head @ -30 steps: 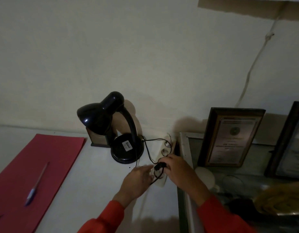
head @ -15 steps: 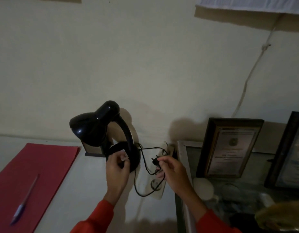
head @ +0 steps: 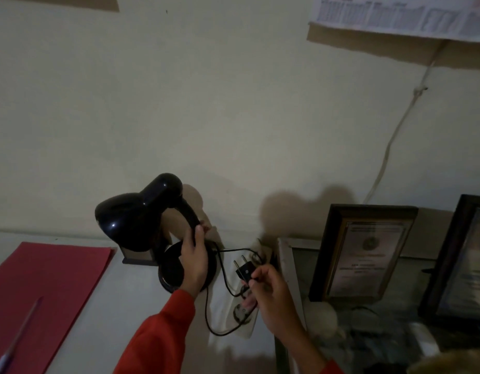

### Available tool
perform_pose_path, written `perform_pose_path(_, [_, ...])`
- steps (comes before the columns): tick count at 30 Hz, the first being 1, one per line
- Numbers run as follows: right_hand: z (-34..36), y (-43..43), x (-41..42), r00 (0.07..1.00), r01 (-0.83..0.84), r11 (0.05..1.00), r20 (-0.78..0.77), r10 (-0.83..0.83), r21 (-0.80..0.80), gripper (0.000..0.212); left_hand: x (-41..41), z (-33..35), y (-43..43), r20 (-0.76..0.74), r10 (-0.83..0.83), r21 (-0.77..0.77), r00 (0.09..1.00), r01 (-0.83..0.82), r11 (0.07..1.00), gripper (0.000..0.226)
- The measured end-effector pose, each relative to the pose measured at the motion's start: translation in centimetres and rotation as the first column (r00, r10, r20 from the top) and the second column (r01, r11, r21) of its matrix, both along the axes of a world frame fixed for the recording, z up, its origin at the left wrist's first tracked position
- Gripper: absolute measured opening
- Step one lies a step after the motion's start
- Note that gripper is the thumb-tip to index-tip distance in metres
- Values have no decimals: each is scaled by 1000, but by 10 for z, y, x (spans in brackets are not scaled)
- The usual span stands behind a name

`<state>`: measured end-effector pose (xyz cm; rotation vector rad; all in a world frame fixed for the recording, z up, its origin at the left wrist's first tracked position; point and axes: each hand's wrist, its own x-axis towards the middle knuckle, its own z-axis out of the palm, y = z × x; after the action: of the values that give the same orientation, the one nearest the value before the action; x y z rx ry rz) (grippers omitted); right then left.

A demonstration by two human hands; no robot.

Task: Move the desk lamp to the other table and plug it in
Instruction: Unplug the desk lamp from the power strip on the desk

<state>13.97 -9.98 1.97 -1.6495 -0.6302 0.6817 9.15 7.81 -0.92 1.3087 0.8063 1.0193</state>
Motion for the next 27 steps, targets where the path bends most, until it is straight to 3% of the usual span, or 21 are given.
perform_pose_path(6, [-2, 0, 1, 1000, -18, 1000, 9, 18, -5, 11, 8, -1, 3, 43, 42, 58, 998, -44, 997, 8])
perform_pose_path(10, [-4, 1, 2, 999, -23, 999, 21, 24, -24, 13, 18, -2, 5, 69, 151, 63, 986, -155, 986, 14])
perform_pose_path(14, [-6, 2, 3, 999, -29, 999, 25, 30, -39, 16, 13, -11, 3, 64, 125, 118, 990, -132, 984, 42])
perform_pose_path(16, [-6, 2, 3, 999, -33, 999, 16, 33, -35, 20, 3, -10, -3, 40, 133, 173, 990, -138, 975, 38])
perform_pose_path(20, [-4, 1, 2, 1000, -19, 1000, -22, 19, -13, 22, -26, -5, -24, 24, 34, 197, 999, -38, 980, 18])
perform_pose_path(27, [8, -5, -2, 995, 7, 996, -104, 3, 93, 19, -85, 9, -47, 9, -98, 268, 995, 92, 959, 20])
